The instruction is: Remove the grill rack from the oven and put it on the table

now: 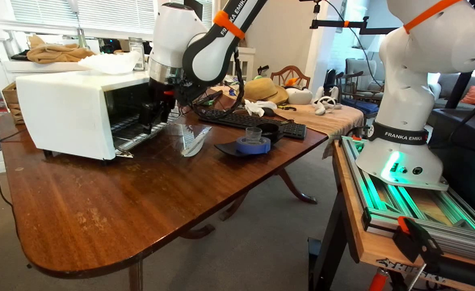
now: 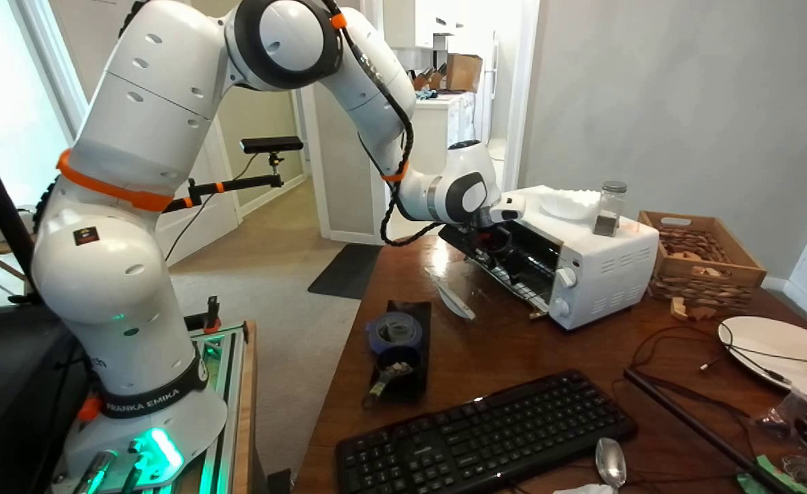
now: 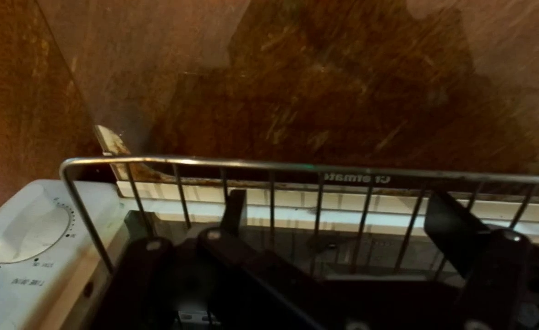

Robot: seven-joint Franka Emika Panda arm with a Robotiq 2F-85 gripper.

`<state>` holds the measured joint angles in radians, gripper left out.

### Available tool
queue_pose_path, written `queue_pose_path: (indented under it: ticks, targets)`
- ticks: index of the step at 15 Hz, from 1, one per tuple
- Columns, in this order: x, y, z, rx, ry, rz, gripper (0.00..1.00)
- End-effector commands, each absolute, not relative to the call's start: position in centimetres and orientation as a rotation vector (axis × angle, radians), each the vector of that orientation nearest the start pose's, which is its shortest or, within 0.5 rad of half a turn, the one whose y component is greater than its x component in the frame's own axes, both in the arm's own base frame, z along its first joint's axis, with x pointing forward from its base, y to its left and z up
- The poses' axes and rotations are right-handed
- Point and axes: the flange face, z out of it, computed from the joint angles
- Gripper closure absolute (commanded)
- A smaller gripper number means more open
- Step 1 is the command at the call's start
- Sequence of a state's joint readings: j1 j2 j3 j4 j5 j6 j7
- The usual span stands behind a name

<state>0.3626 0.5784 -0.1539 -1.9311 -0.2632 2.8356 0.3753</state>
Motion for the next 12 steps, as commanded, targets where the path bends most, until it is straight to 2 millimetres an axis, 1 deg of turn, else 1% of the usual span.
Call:
queue_pose_path:
  ticks: [1,4,5,7,9,12]
  targets:
    - [62.9,14.6,20.8,-3.135,-0.226,-0.621,0.26]
    - [62.7,14.0,20.2,-3.109,-0.234,-0.634,0.51]
    - [62.6,14.1,20.1,-3.099,-0.237,-0.639,0.57]
    - [62.3,14.1,20.2,-3.090,-0.213,-0.644,0.61]
    - [61.7,14.3,20.1,-3.080,-0.187,-0.641,0.67]
    - [60.8,14.6,20.3,-3.075,-0.137,-0.646,0.67]
